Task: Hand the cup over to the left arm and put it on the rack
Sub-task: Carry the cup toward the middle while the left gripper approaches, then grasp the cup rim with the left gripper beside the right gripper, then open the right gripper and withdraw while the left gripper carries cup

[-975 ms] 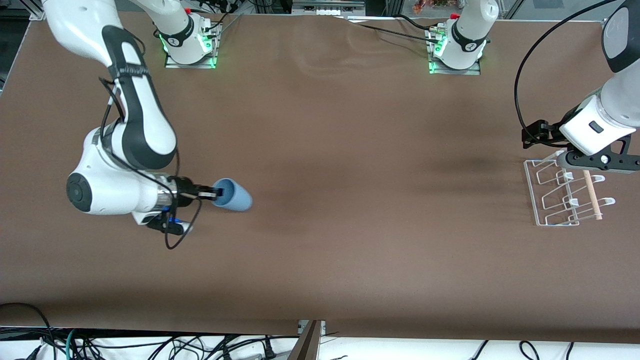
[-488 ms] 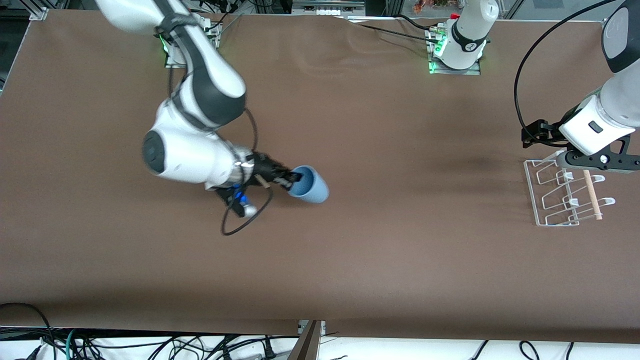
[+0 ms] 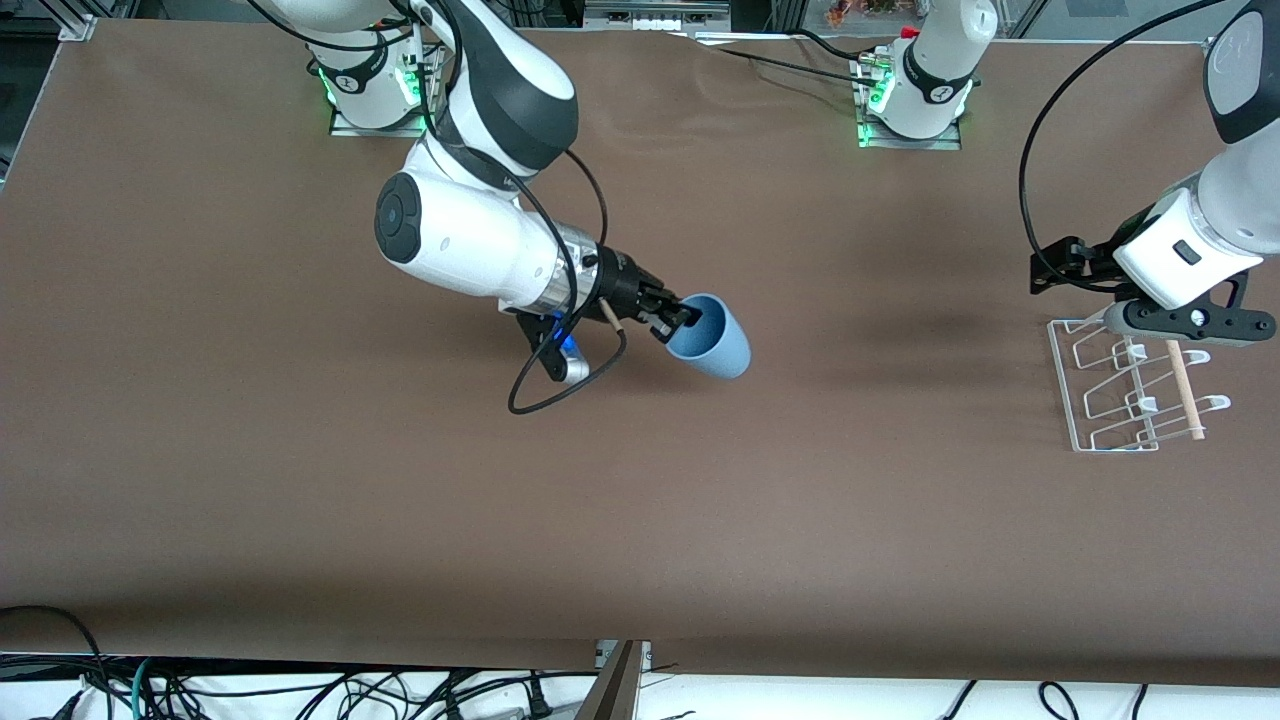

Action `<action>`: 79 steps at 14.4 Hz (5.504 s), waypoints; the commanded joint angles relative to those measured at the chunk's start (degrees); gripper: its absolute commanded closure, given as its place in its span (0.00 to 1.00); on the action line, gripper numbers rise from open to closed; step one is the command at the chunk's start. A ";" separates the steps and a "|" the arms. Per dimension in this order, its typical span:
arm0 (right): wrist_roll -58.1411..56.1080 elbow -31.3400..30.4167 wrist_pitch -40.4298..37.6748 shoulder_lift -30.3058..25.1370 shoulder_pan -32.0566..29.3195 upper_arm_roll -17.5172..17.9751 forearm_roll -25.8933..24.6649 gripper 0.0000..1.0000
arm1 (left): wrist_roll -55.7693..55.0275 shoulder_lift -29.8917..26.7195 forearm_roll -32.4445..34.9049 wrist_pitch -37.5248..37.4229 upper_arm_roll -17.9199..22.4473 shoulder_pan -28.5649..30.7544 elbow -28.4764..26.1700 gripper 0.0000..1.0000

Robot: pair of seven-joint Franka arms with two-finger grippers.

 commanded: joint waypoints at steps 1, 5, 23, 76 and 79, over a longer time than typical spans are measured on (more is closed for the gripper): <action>3.42 2.20 0.08 0.28 -0.38 1.68 2.42 1.00 | 0.56 1.41 -5.25 -0.98 0.07 -0.75 1.62 0.00; 6.77 2.21 5.08 0.28 2.43 1.69 2.34 1.00 | 7.28 2.55 -9.21 -0.89 -0.01 -3.48 1.62 0.00; 11.16 2.21 4.91 0.10 3.49 5.21 2.16 1.00 | 75.32 7.65 -43.23 8.70 -0.62 -4.18 1.10 0.00; -24.03 4.40 -43.05 -12.82 -19.72 -18.16 -11.19 0.01 | 59.80 10.98 24.75 -7.48 -10.21 1.53 -3.65 1.00; -41.43 -4.23 -45.03 -18.32 -20.50 -20.99 -21.08 0.01 | 58.84 16.24 41.60 -9.32 -9.77 3.81 -3.56 1.00</action>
